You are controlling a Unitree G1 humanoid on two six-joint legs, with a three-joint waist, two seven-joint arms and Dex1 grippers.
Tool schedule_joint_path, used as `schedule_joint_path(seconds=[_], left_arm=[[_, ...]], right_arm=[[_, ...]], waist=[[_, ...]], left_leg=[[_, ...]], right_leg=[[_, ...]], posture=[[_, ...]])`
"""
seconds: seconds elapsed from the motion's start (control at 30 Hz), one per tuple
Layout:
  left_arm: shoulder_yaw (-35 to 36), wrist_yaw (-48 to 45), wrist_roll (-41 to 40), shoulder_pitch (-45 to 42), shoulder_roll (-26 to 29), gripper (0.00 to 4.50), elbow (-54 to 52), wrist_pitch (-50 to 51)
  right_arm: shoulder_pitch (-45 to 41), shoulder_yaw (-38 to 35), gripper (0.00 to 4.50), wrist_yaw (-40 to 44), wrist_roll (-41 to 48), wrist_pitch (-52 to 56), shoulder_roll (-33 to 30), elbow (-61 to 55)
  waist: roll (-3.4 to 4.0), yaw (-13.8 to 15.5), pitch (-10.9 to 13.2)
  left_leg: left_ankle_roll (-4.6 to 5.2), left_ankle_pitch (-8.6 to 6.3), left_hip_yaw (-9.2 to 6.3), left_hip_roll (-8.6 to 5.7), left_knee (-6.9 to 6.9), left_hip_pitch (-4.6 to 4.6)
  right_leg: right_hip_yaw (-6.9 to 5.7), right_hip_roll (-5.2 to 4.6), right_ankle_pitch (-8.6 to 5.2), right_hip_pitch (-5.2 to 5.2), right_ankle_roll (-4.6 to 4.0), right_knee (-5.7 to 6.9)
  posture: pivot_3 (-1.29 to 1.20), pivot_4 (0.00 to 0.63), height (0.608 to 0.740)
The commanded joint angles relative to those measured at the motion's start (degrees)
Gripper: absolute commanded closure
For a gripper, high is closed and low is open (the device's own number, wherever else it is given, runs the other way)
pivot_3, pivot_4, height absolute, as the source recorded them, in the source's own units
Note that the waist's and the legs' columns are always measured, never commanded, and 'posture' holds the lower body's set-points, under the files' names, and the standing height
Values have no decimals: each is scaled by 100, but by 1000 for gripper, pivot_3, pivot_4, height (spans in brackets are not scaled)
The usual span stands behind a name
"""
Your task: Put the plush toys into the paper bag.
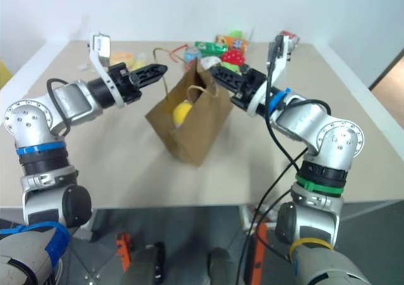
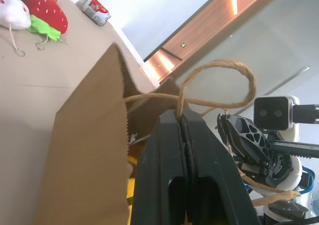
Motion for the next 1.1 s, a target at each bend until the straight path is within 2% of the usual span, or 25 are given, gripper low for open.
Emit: schedule_joint_path(seconds=[0.03, 0.1, 0.13, 0.17, 0.2, 0.27, 0.3, 0.37, 0.4, 0.43, 0.5, 0.77, 0.87, 1.1], left_arm=[[-249, -281, 344, 64, 83, 4500, -134, -213], [-410, -454, 542, 97, 112, 4500, -166, -300], [-486, -531, 636, 107, 114, 3965, -172, -330], [-536, -590, 715, 109, 113, 3786, -158, -352], [-570, -649, 771, 112, 105, 3310, -143, -373], [-603, -728, 858, 103, 66, 2287, -124, -399], [-599, -769, 868, 91, 53, 2042, -121, -398], [-549, -861, 809, 80, 52, 1226, -156, -403], [-494, -917, 730, 78, 54, 1008, -187, -387], [-454, -976, 675, 83, 64, 528, -230, -382], [-306, -1186, 457, 119, 73, 73, -317, -405], [-133, -2277, 26, 802, 334, 73, -792, -447], [-19, -2483, -173, 962, 370, 73, -846, -492], [-230, -2697, -231, 986, 429, 73, -1096, -533]], right_arm=[[36, 80, 4445, 118, -38, -152, -138, -217], [110, 113, 4445, 160, -95, -176, -184, -192], [158, 122, 4157, 194, -133, -186, -216, -185], [193, 134, 3791, 218, -164, -199, -242, -175], [235, 142, 3458, 262, -194, -208, -275, -176], [312, 150, 2452, 366, -254, -226, -360, -177], [341, 154, 2149, 464, -313, -221, -435, -182], [353, 159, 1309, 680, -421, -185, -609, -187], [338, 150, 1084, 799, -451, -169, -702, -173], [317, 129, 627, 900, -462, -162, -781, -155], [267, 76, 275, 1154, -517, -195, -938, -93], [312, 0, 275, 2010, -642, -488, -1142, -334], [356, -70, 275, 2097, -533, -575, -1098, -419], [421, 60, 275, 2031, -650, -542, -1132, -488]], waist=[[0, 0, 0], [0, 1, 0], [0, 4, 0], [0, 5, 0], [0, 5, 0], [0, 4, 0], [0, 3, 0], [0, 3, 0], [0, 3, 0], [0, 3, 0], [0, 3, 0], [0, -7, 0], [0, 0, 0], [-1, 5, 0]], left_leg=[[0, 0, 0, 0, 0, 0], [0, 0, 0, 0, 0, 0], [0, 0, 0, 0, 0, 0], [0, 0, 0, -1, 0, 0], [0, 0, 0, -1, 0, 0], [0, 0, 0, -1, 0, 0], [0, 0, 0, -1, 0, 0], [0, 0, 0, -1, 0, 0], [0, 0, 0, -1, 0, 0], [0, 0, 0, -1, 0, 0], [0, 0, 0, -1, 0, 0], [0, 0, 0, 0, -1, 3], [0, 0, -1, 0, 2, 2], [1, 1, -1, 0, 11, 2]], right_leg=[[0, 0, 0, 0, 0, 0], [0, 0, 1, 0, -2, 0], [0, 0, 1, 0, -2, 0], [0, 0, 1, 1, -2, 0], [0, -1, 1, 1, -2, -1], [0, 0, 1, 1, -1, -1], [0, 0, 1, 0, -2, 0], [0, 0, 0, 0, -1, 0], [0, 0, 0, 0, -1, -1], [1, 0, 0, 0, -1, -1], [1, 0, 0, 0, 0, -1], [1, 3, -2, 0, -1, 0], [1, 2, -1, 0, 0, 0], [2, 0, -5, 5, 6, -1]], posture=[[0, 150, 740], [0, 150, 740], [0, 150, 740], [0, 150, 740], [0, 150, 740], [0, 150, 740], [0, 150, 740], [0, 150, 740], [0, 150, 740], [0, 150, 740], [0, 150, 740], [0, 150, 740], [0, 150, 740], [0, 150, 740]])
